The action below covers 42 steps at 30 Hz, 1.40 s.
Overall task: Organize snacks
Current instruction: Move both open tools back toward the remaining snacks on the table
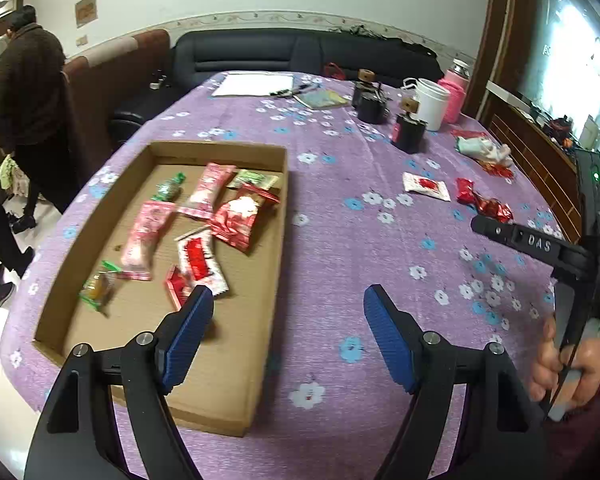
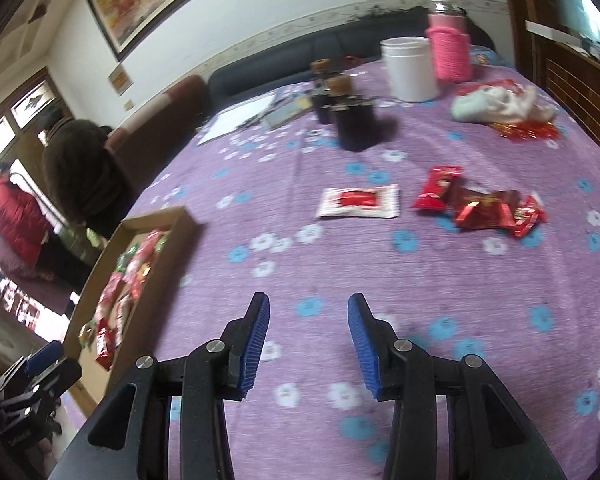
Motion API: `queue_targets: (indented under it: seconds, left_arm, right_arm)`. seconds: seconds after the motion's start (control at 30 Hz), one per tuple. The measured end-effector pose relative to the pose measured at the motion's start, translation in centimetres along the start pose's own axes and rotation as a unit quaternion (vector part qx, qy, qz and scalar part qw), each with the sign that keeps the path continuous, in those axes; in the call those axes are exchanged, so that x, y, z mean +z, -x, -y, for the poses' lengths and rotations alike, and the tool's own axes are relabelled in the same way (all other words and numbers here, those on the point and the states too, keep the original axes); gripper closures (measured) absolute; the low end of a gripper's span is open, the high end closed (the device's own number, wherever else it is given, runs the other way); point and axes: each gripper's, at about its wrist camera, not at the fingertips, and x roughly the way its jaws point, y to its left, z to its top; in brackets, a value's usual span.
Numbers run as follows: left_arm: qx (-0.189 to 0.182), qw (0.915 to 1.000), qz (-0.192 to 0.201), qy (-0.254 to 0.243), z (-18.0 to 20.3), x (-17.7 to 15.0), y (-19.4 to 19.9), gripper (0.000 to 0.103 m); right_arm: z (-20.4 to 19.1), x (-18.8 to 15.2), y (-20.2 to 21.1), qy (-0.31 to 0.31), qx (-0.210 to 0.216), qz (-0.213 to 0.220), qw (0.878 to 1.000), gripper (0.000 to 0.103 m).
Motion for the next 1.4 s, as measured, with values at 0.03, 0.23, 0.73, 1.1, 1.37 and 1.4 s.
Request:
queue_targets:
  seconds: [0.03, 0.23, 0.73, 1.1, 1.37, 1.4]
  left_arm:
    - [-0.006, 1.0000, -0.004, -0.001, 0.2, 0.0, -0.2, 0.025]
    - [-0.048, 0.9986, -0.021, -0.007, 1.6, -0.3, -1.2, 0.025]
    - [-0.096, 0.9936, -0.055, -0.022, 3.1, -0.7, -2.8, 0.025]
    - [-0.115, 0.9918, -0.048, -0.028, 3.3, -0.6, -2.3, 0.025]
    - [-0.116, 0.9921, -0.047, -0.015, 2.7, -0.6, -2.2, 0.025]
    - [-0.116, 0.9920, -0.047, -0.012, 2.6, -0.6, -2.2, 0.025]
  right_arm:
    - [0.4, 0.1, 0.0, -0.003, -0.003, 0.001, 1.000, 0.060]
    - [4.0, 1.8, 0.6, -0.035, -0.024, 0.021, 0.999, 0.060]
    - [9.7, 9.2, -4.4, -0.094, -0.083, 0.027, 0.992, 0.060]
    - [6.8, 11.1, -11.3, -0.057, -0.143, -0.040, 0.987, 0.058]
    - [0.6, 9.1, -13.1, 0.037, -0.122, -0.061, 0.990, 0.072]
    - [-0.2, 8.5, -12.9, 0.054, -0.120, -0.066, 0.989, 0.073]
